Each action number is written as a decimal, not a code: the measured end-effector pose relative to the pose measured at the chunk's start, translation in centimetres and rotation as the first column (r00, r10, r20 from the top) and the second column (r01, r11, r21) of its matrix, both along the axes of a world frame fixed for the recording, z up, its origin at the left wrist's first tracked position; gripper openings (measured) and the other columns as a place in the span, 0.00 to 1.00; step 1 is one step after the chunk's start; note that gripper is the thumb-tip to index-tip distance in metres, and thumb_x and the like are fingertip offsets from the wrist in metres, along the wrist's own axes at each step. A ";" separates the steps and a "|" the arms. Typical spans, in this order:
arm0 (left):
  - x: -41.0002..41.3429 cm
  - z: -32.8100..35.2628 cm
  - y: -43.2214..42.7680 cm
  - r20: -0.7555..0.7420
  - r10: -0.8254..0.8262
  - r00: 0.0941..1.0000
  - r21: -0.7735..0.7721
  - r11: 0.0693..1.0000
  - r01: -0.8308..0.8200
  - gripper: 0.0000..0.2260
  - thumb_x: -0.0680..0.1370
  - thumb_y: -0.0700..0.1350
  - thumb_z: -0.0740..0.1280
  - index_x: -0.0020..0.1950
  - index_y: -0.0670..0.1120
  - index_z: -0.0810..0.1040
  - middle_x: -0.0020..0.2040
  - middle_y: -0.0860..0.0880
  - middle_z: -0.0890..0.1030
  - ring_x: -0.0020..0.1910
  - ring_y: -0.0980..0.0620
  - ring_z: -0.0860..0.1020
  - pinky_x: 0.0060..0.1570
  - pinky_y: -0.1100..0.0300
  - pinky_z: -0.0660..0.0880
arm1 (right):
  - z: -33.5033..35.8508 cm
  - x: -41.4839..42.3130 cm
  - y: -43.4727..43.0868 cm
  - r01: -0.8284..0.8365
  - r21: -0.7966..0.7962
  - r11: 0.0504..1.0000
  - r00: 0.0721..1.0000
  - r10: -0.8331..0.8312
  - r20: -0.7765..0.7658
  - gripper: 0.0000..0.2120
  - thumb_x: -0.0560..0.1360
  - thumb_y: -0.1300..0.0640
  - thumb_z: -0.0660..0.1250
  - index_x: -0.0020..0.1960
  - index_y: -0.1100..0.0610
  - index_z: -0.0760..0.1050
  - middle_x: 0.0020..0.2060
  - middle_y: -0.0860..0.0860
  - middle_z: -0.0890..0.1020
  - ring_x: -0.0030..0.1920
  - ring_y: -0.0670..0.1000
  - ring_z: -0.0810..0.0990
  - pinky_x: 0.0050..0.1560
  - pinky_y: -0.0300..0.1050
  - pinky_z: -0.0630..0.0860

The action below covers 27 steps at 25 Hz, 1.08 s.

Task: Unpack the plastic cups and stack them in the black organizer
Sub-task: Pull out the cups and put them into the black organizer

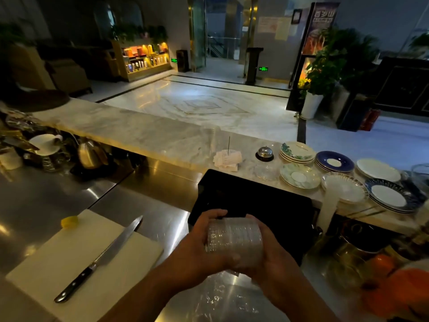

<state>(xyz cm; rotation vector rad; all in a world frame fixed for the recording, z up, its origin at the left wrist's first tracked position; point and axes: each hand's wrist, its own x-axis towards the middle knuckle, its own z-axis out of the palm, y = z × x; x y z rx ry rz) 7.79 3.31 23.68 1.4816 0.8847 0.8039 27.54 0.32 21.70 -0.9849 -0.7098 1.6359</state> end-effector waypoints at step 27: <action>-4.0 -3.8 12.1 0.137 -0.077 0.988 -0.047 0.995 0.084 0.34 0.59 0.47 0.85 0.63 0.59 0.78 0.55 0.46 0.86 0.47 0.43 0.88 0.42 0.51 0.86 | 2.4 -7.0 7.2 0.128 -0.110 0.986 0.991 -0.125 0.036 0.24 0.69 0.57 0.77 0.64 0.50 0.76 0.62 0.66 0.81 0.61 0.70 0.81 0.59 0.74 0.76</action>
